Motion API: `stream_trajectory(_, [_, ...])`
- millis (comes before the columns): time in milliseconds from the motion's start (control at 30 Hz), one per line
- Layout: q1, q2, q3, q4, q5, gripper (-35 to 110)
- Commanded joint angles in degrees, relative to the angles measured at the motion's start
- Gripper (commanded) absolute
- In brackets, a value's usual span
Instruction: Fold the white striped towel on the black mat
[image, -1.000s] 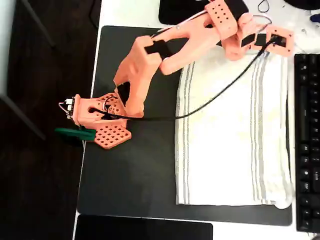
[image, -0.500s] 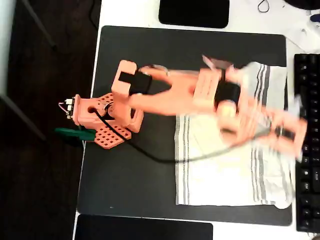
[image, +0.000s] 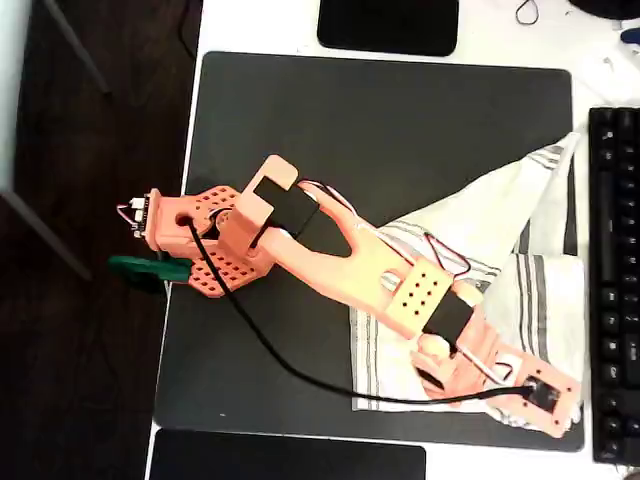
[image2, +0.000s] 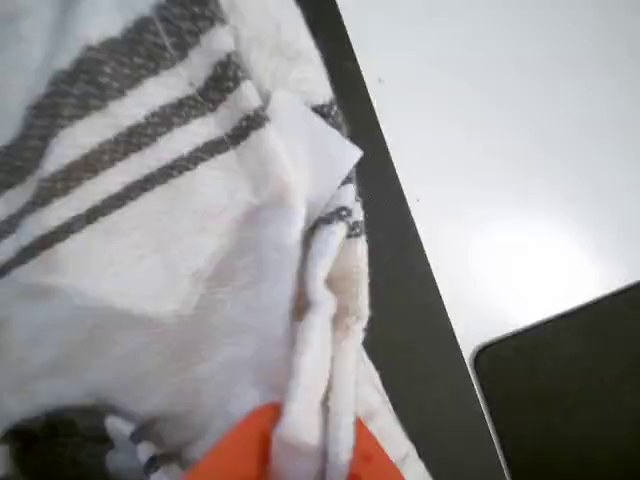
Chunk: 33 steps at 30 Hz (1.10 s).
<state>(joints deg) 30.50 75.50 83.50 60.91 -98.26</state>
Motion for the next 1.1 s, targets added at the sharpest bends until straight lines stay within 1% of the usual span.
stream_trajectory(0, [-0.5,2.8,-0.2,-0.6,-0.3,14])
stream_trajectory(100, [-1.6,7.5,-1.7,2.6,-0.5,19])
stream_trajectory(233, [-3.8,15.0,-2.2,7.4,0.6,20])
stream_trajectory(400, [-7.2,20.6,-4.0,14.2,6.4,20])
stream_trajectory(500, [-8.8,21.3,-3.6,15.1,9.2,20])
stream_trajectory(567, [-11.1,20.7,-2.0,15.1,13.3,20])
stream_trajectory(633, [-14.3,18.1,-1.3,14.9,21.7,19])
stream_trajectory(800, [-22.3,12.0,-0.7,15.0,53.2,17])
stream_trajectory(900, [-25.7,9.2,-1.1,15.9,69.7,17])
stream_trajectory(967, [-26.2,6.4,-2.8,16.3,79.5,17])
stream_trajectory(1067, [-26.6,3.2,-4.6,16.8,88.4,18])
